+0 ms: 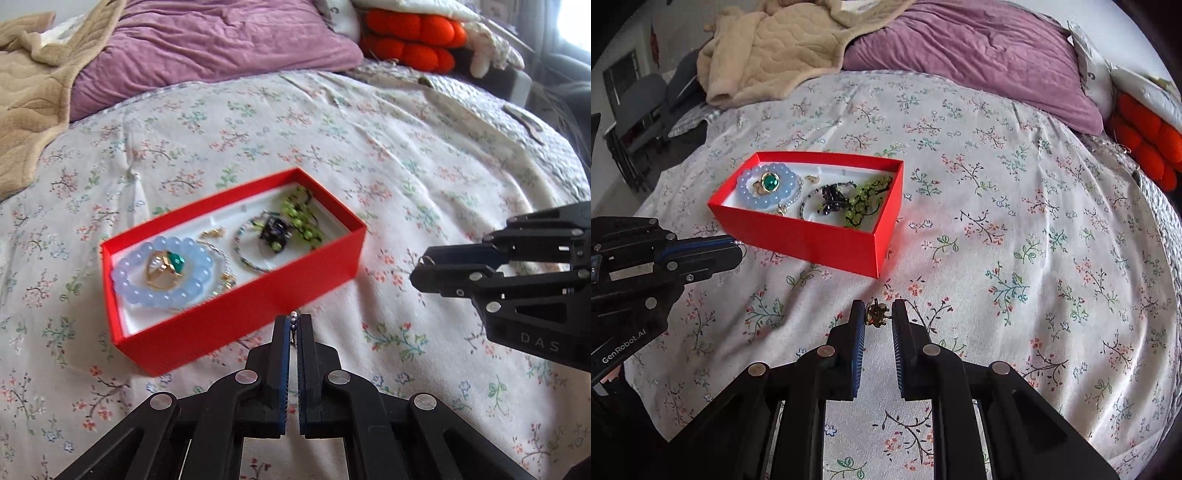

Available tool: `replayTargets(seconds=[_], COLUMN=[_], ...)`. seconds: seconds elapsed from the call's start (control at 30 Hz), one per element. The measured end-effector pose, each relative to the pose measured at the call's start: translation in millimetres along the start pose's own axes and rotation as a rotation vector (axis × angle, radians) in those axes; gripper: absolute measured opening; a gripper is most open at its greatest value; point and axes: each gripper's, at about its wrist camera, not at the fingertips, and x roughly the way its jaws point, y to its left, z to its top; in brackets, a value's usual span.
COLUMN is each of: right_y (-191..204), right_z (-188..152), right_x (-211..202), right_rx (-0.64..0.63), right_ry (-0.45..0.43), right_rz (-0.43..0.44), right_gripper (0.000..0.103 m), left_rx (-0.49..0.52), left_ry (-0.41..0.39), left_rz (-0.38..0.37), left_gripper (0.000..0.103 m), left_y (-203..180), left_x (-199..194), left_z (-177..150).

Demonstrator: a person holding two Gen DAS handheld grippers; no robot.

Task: Organize jewelry
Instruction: 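Carry the earring and silver ring into the red box and open both grippers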

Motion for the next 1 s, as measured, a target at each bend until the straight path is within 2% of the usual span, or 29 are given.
replayTargets(seconds=[0.5, 0.77, 1.0], right_y=[22, 20, 10], right_z=[58, 82, 89], right_x=[3, 28, 53], right_rx=[0.04, 0.083, 0.132], right_ry=[-0.067, -0.05, -0.019], right_rz=[0.05, 0.067, 0.072], right_gripper=[0.016, 0.016, 0.016], left_rx=[-0.146, -0.212, -0.27], left_ry=[-0.011, 0.011, 0.027], left_rz=[0.034, 0.033, 0.018], left_gripper=[0.0, 0.0, 0.0], left_y=[37, 55, 71], left_x=[7, 29, 42], left_z=[37, 48, 47])
